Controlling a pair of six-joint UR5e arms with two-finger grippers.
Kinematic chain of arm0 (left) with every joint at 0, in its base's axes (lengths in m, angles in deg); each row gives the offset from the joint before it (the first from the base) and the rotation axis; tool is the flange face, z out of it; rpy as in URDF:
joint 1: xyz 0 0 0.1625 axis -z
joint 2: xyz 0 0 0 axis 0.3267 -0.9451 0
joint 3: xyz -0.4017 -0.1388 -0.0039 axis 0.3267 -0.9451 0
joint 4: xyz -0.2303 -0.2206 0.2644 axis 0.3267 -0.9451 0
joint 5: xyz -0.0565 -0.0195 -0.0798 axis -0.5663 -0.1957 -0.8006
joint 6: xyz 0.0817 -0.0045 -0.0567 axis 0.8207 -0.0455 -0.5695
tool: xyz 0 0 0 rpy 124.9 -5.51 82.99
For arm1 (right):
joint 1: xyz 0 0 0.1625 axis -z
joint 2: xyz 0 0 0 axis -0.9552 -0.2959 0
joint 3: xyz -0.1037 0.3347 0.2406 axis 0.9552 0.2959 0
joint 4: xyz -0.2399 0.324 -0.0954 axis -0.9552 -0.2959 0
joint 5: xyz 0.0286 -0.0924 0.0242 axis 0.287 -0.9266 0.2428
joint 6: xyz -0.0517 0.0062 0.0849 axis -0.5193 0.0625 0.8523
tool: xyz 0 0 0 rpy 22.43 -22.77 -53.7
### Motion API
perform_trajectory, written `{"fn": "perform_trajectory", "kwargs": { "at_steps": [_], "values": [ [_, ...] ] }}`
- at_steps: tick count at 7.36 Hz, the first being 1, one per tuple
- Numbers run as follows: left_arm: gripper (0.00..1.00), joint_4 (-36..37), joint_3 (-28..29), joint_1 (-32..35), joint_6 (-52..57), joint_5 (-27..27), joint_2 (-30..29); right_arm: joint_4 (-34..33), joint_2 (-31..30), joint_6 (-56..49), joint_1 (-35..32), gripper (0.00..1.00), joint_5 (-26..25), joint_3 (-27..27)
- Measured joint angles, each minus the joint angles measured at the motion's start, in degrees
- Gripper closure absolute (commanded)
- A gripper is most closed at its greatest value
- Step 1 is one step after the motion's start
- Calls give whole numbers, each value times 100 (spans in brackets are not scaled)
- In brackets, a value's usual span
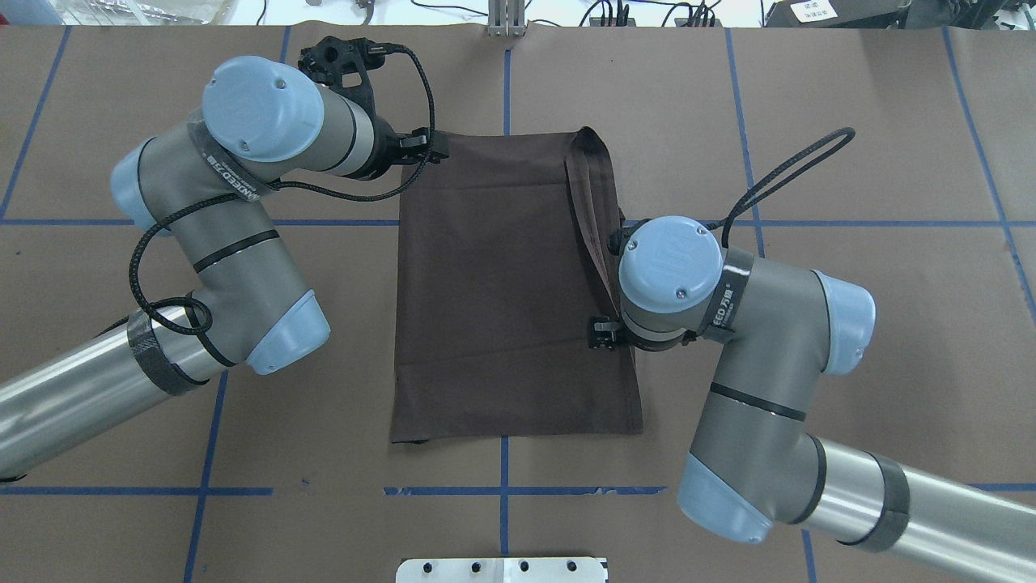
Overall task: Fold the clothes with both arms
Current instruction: 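Fold the lifted edge over toward the left gripper and release it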
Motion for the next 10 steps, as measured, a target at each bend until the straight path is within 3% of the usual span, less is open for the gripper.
{"fn": "perform_trajectory", "kwargs": {
  "at_steps": [4, 6, 10],
  "values": [
    [0, -22, -21, 4, 11, -9, 24, 659, 1191, -582, -521, 0, 5, 2046],
    [0, -70, -30, 4, 11, -48, 96, 846, 1304, -681, -545, 0, 24, 2447],
    [0, -81, -37, -4, 11, -162, 135, 866, 1242, -960, -634, 0, 73, 2614]
  ]
}}
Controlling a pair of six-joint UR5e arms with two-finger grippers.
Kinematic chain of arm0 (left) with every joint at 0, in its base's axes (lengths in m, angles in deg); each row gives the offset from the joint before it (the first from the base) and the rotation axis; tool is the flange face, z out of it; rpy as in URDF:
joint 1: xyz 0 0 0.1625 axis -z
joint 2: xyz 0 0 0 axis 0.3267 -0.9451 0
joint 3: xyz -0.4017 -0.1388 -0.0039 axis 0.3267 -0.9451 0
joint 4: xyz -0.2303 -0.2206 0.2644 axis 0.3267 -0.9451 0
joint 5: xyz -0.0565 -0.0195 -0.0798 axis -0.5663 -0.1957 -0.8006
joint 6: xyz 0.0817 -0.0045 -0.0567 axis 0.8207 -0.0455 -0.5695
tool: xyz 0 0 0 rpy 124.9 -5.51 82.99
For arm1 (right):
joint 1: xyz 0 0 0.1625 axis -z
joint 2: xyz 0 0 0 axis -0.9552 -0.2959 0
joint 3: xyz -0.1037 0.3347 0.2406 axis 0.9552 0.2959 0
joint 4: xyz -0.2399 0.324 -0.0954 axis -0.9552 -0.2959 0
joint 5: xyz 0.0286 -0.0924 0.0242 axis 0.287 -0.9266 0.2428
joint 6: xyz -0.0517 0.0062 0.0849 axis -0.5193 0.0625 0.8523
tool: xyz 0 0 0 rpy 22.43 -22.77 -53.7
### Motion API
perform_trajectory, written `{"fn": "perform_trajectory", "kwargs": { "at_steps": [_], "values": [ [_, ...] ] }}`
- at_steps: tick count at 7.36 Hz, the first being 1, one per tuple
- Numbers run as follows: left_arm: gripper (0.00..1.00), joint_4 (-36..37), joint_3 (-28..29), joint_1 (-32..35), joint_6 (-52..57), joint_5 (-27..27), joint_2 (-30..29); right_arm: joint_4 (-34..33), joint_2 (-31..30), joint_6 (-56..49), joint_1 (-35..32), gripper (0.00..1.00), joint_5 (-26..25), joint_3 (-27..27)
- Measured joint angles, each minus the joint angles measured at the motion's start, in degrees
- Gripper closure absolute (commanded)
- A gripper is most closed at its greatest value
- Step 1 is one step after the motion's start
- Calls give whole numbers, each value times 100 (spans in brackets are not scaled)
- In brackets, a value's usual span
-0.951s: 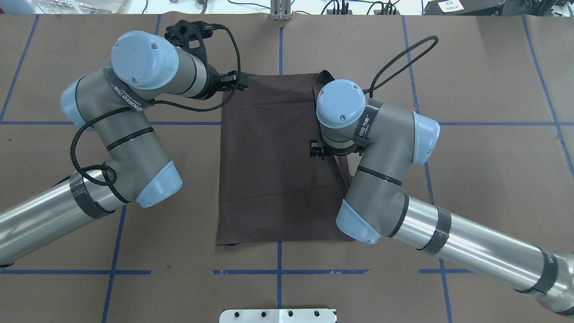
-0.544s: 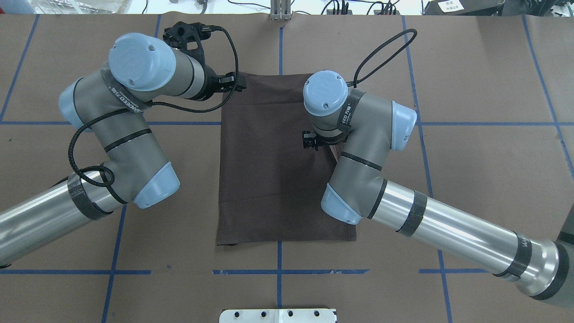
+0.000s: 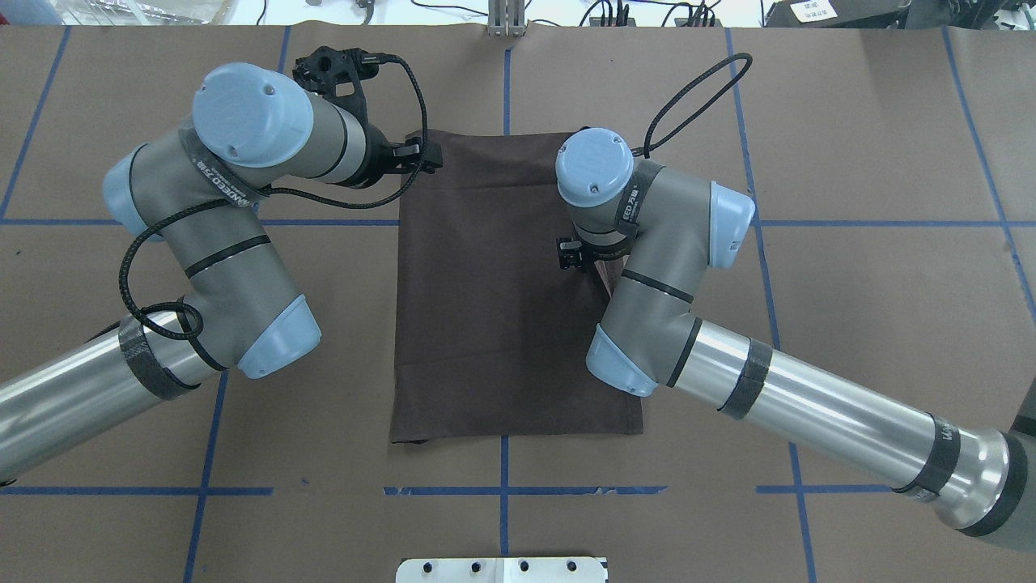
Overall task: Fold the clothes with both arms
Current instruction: 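Fold the lifted edge over toward the left gripper and release it, then lower the left gripper to the shirt's near end while the right gripper follows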
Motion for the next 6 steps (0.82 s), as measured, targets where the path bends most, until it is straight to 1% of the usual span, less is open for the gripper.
{"fn": "perform_trajectory", "kwargs": {
  "at_steps": [3, 4, 5, 6],
  "values": [
    [0, 13, -29, -1, -8, -30, -10, 28, -303, -344, -267, 0, 176, -10],
    [0, 17, -54, -1, -8, -77, -10, 36, -405, -510, -450, 0, 242, -34],
    [0, 19, -81, -1, -20, -110, -9, 120, -454, -661, -661, 0, 409, -54],
    [0, 19, -165, -4, -43, -123, 24, 356, -480, -737, -843, 0, 682, -64]
  ]
}}
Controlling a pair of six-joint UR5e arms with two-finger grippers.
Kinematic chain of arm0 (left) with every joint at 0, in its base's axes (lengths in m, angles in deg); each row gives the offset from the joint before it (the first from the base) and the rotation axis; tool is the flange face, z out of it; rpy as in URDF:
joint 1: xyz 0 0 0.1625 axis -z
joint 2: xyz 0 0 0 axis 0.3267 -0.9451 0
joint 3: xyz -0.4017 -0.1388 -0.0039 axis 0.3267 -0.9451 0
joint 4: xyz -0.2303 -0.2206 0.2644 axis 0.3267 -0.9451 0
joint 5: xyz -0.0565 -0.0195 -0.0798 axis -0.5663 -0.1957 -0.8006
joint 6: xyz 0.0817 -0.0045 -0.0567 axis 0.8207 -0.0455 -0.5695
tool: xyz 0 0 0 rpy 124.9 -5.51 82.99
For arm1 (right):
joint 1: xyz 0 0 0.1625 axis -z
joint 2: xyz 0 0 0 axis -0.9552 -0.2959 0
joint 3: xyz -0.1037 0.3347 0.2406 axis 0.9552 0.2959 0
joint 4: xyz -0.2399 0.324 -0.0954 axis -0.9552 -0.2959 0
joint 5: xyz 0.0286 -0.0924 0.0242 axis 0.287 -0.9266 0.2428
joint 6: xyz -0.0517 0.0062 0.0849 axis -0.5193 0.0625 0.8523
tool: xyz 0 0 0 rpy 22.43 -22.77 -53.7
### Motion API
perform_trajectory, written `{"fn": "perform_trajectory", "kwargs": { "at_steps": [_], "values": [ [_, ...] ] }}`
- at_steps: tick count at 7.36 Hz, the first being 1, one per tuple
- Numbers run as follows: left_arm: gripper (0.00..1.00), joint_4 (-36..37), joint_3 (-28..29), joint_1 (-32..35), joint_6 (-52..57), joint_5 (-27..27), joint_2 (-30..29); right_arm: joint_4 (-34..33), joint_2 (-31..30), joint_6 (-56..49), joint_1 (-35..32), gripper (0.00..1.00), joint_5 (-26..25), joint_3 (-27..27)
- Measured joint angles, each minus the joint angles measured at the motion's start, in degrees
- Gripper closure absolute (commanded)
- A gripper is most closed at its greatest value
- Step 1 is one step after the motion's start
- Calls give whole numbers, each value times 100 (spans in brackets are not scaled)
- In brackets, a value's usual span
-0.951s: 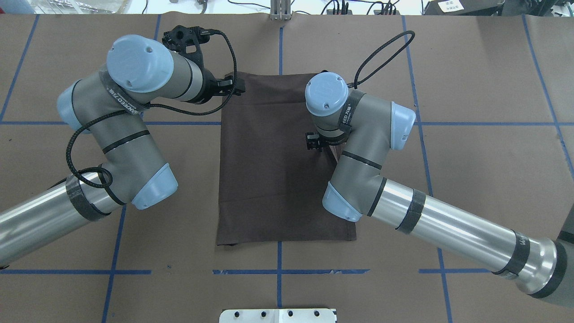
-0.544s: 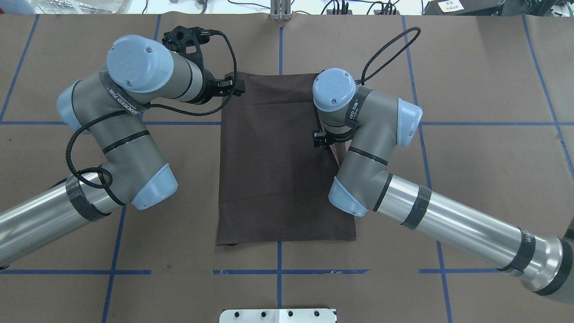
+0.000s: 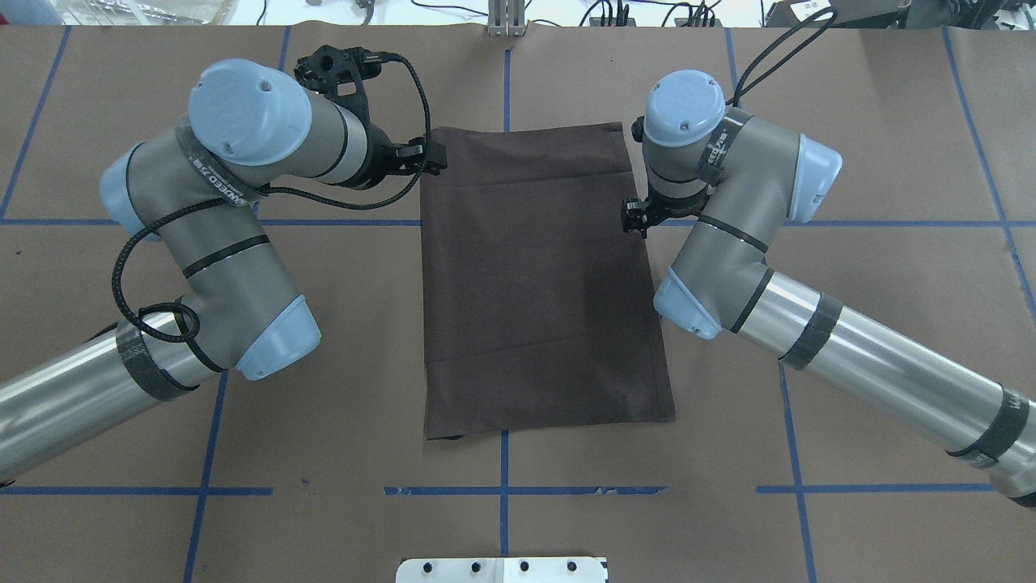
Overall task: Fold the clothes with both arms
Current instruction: 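Lower the left gripper to the shirt's near end while the right gripper follows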
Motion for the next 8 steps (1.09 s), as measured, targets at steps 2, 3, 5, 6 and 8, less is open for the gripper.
{"fn": "perform_trajectory", "kwargs": {
  "at_steps": [2, 3, 5, 6, 8],
  "values": [
    [0, 0, -277, -17, -6, -9, 128, 323, -10, -29, -245, 0, 419, -5],
    [0, -7, -334, -61, -25, -6, 179, 362, -4, -13, -323, 0, 589, -67],
    [0, -31, -377, -370, -454, 26, 257, 366, -235, 209, -369, 0, 910, -662],
    [0, -27, -429, -634, -833, 73, 324, 366, -537, 405, -343, 0, 1031, -1171],
    [1, 63, -714, -1237, -1823, 306, 499, 372, -1187, 985, -148, 0, 1155, -2167]
  ]
}}
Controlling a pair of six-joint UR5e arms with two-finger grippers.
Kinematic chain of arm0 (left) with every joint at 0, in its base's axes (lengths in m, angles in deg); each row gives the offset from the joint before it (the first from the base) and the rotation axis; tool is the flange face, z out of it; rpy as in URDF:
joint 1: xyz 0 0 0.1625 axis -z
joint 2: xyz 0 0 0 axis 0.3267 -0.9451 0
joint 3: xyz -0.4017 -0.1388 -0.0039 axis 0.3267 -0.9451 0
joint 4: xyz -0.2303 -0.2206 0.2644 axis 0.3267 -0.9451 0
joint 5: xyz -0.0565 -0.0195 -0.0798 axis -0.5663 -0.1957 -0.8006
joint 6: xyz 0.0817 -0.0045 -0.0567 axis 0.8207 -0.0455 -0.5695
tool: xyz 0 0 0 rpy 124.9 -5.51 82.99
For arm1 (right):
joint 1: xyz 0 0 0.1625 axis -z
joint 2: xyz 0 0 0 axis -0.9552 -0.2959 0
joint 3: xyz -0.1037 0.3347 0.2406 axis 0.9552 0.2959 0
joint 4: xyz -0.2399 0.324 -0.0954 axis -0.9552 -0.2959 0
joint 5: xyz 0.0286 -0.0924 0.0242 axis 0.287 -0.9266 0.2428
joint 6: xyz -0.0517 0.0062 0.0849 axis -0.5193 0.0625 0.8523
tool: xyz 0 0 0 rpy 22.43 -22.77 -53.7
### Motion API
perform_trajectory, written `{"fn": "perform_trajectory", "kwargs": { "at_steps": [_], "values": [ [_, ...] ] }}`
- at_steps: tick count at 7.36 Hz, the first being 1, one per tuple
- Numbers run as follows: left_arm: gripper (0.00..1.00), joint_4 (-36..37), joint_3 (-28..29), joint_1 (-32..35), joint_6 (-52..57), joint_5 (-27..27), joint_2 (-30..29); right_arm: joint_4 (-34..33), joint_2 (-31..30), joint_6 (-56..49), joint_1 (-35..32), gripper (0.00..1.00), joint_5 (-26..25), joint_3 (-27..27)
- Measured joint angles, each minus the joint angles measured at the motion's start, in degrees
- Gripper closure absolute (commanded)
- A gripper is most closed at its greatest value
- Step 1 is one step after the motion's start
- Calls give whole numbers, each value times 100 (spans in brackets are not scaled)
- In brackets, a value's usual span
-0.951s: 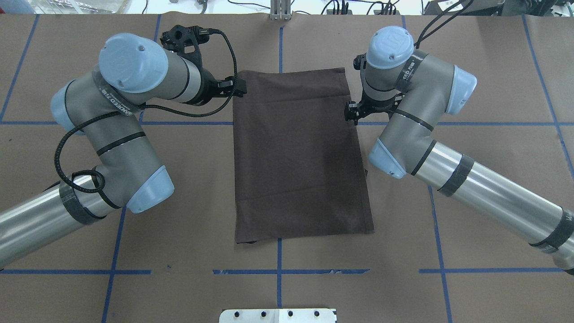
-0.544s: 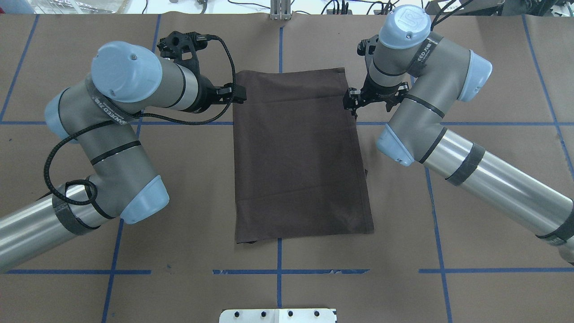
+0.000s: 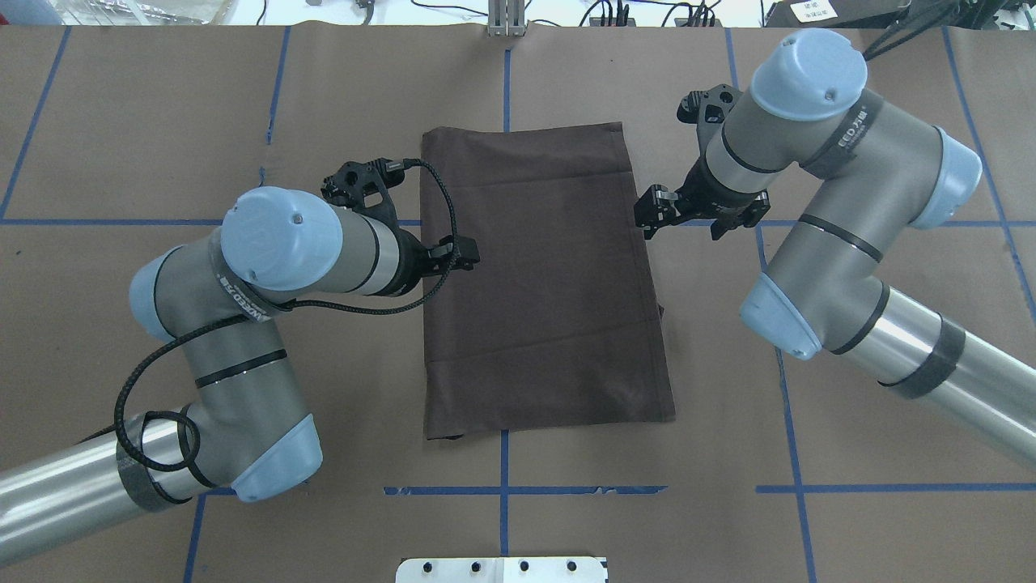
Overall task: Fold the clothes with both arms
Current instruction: 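Lower the left gripper to the shirt's near end while the right gripper follows, then move the right gripper down beside the left gripper at the near end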
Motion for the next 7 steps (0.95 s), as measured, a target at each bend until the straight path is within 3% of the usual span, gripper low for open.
{"fn": "perform_trajectory", "kwargs": {
  "at_steps": [3, 5, 7],
  "values": [
    [7, 643, -512, -900, -1251, 699, 436, 18, -506, 1033, 499, 0, -112, -877],
    [10, 1135, -686, -1262, -1709, 839, 464, 15, -595, 1346, 700, 0, -221, -1108],
    [14, 1201, -492, -1471, -1941, 879, 406, 13, -602, 1395, 749, 0, -241, -1135]
  ]
}}
